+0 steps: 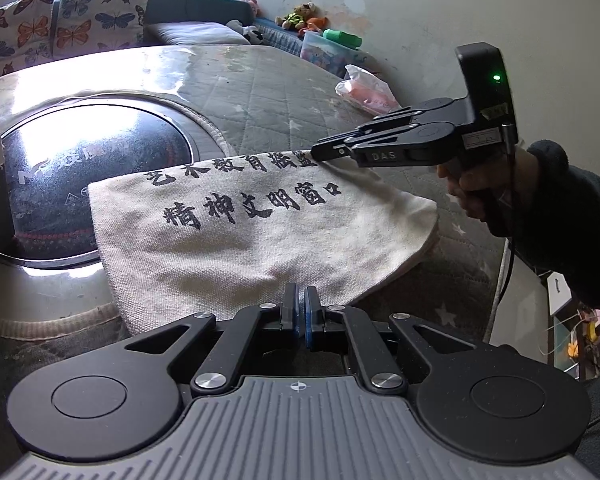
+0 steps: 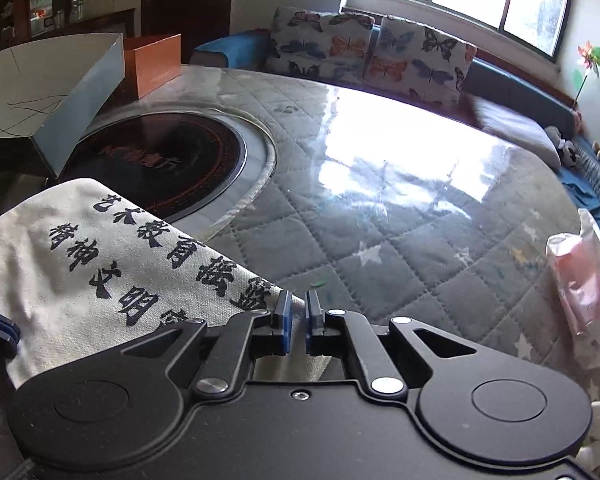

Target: Fold shopping bag

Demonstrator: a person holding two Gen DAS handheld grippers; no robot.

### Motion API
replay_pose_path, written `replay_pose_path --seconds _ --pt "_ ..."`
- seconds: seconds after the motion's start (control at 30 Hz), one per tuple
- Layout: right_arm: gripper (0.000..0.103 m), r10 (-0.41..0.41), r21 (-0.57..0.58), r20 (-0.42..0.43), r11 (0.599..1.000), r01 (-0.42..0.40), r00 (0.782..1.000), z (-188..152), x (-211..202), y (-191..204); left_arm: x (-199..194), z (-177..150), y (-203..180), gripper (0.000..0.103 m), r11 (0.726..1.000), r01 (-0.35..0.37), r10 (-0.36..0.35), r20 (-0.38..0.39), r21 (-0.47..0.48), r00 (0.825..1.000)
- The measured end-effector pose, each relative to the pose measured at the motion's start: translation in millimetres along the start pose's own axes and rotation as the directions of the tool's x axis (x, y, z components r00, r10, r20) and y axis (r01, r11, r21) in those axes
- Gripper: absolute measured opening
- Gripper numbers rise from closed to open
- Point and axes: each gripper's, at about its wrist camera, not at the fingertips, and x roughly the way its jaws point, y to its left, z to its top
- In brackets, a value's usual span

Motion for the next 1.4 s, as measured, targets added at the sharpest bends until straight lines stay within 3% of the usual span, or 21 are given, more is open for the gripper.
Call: replay_pose_path --seconds 0.23,0.4,0.6,0.73,0.83,0.9,1.03,1.17,1.4 --pt "0.006 -0.013 -0.019 -0.024 1.000 0.013 1.000 -16.3 -12.6 3.4 0.8 0.5 2.8 0.004 1.000 0.008 -0.008 0.000 -0.003 1.000" --pt "0.005 -0.011 -0.005 -0.030 1.000 0.011 0.999 -0.6 -0.5 2.9 1.0 0.1 1.5 0.004 1.000 0.002 -0.002 -0.001 -0.007 1.000" --pt "0.012 0.205 -0.100 -0.042 0.973 -0.208 0.978 -9.3 -29.0 53.9 1.4 0.6 4.1 0.004 1.000 0.010 -0.010 -0.003 -0.027 1.000" --pt "0.013 0.289 -0.174 -0.079 0.938 -0.299 0.954 -17.3 -42.7 87.6 1.4 5.4 4.1 0.004 0.999 -0.007 0.006 -0.010 -0.040 1.000" --pt "0.013 0.277 -0.195 -0.074 0.938 -0.287 0.958 -23.6 -44.1 95.4 1.4 10.1 8.9 0.003 0.997 -0.033 0.033 -0.007 -0.068 0.999" --pt "0.013 0.298 -0.141 -0.089 0.941 -0.308 0.951 -20.3 -42.0 87.8 1.9 12.3 17.7 0.003 0.995 -0.032 0.032 -0.001 -0.093 0.999" --pt "0.013 0.308 -0.132 -0.100 0.938 -0.319 0.946 -16.9 -39.5 85.6 3.0 15.7 24.3 0.003 0.990 -0.135 0.136 0.012 -0.031 0.991" --pt "0.013 0.296 -0.157 -0.100 0.938 -0.309 0.950 -18.5 -43.4 87.1 1.4 19.1 60.4 0.003 0.984 -0.091 0.098 0.043 -0.153 0.994" --pt "0.014 0.293 -0.155 -0.093 0.940 -0.305 0.952 -19.2 -38.7 89.8 15.6 34.7 69.3 0.003 0.979 -0.170 0.178 0.067 -0.117 0.982"
